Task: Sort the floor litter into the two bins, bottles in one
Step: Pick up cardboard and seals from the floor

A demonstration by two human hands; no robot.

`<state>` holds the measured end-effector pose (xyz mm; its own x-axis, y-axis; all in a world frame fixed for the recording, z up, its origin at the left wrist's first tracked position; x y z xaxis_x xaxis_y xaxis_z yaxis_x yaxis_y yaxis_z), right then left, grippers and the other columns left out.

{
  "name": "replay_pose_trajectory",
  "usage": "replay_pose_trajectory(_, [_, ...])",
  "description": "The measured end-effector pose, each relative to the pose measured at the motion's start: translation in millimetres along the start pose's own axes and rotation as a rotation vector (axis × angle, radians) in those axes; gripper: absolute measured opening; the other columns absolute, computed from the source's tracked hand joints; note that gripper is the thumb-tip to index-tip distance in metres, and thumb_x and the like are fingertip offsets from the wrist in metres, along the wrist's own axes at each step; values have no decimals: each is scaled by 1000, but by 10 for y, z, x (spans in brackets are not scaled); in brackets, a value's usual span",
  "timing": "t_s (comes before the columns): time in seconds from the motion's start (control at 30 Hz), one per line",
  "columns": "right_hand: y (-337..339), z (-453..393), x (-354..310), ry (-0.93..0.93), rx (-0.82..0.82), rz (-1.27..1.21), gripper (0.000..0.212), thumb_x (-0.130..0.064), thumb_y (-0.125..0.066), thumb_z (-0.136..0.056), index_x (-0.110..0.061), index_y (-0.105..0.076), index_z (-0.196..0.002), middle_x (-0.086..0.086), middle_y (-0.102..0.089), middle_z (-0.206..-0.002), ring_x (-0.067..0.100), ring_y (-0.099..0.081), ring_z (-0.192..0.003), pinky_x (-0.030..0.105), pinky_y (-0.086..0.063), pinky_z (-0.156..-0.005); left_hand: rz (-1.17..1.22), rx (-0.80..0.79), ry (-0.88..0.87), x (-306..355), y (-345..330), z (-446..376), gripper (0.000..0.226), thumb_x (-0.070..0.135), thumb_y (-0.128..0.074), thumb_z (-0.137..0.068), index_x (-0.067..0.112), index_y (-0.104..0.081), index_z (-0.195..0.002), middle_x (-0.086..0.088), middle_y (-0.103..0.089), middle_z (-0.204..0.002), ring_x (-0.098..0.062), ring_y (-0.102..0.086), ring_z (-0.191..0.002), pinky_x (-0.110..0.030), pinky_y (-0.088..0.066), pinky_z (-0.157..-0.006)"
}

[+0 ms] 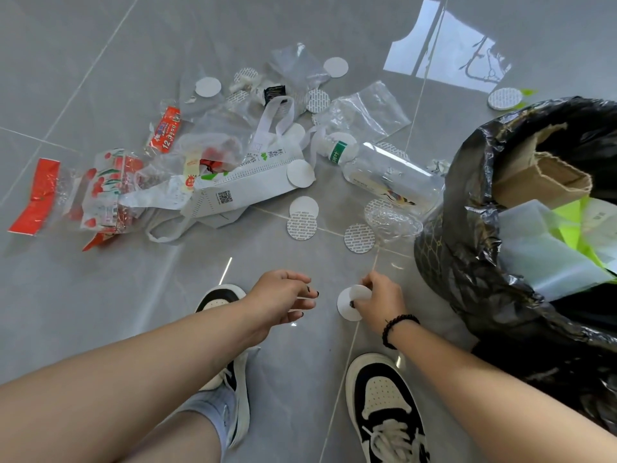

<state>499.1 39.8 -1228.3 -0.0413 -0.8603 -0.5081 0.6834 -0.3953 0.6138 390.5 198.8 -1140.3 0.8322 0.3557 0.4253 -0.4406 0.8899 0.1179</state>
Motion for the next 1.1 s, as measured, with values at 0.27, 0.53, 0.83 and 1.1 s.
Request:
replay_pose_trajectory(0.27, [56,-54,66,8,-88,-9,59,-10,-80,-71,-19,-49,-121,1,-49,-108,19,-50,-98,27,-45,-75,-56,-25,14,-76,-55,-24,20,5,-52,-93,13,-60,-109,-6,-73,-100,-14,-69,-78,-25,-51,-68])
replay_pose_trajectory(0.53, [-172,86,3,178,-132,88,45,-19,-84,-65,-19,-57,-100,-10,-40,-89,12,-46,-86,17,-35,-63,-38,-14,17,-102,-12,-56,21,4,-51,-91,12,-61,-109,-5,-73,-99,-14,-69,-75,-25,-50,-66])
replay_pose_trajectory(0.83, [-364,130,-162,274,-187,460,42,-17,-77,-72,-16,-53,-107,1,-39,-119,23,-49,-101,30,-45,-79,-29,-10,20,-134,79,-44,21,5,-51,-93,12,-61,-109,-7,-73,-101,-13,-67,-74,-24,-50,-66])
replay_pose_trajectory(1.1, [-188,205,-231,26,-139,-113,32,-17,-81,-69,-22,-50,-74,-2,-56,-77,13,-53,-68,20,-44,-55,-1,30,0,-127,123,-43,21,6,-53,-92,12,-59,-112,-8,-69,-108,-14,-67,-83,-25,-51,-67])
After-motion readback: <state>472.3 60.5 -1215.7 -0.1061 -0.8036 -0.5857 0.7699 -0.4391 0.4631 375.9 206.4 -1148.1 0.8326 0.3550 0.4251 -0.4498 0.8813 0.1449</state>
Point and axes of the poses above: each hand's wrist, its own z-axis away from the middle knuckle, its own y-axis out of the back of the hand, x = y × z, the point moved 5 cm from there along -z, towards the middle knuckle
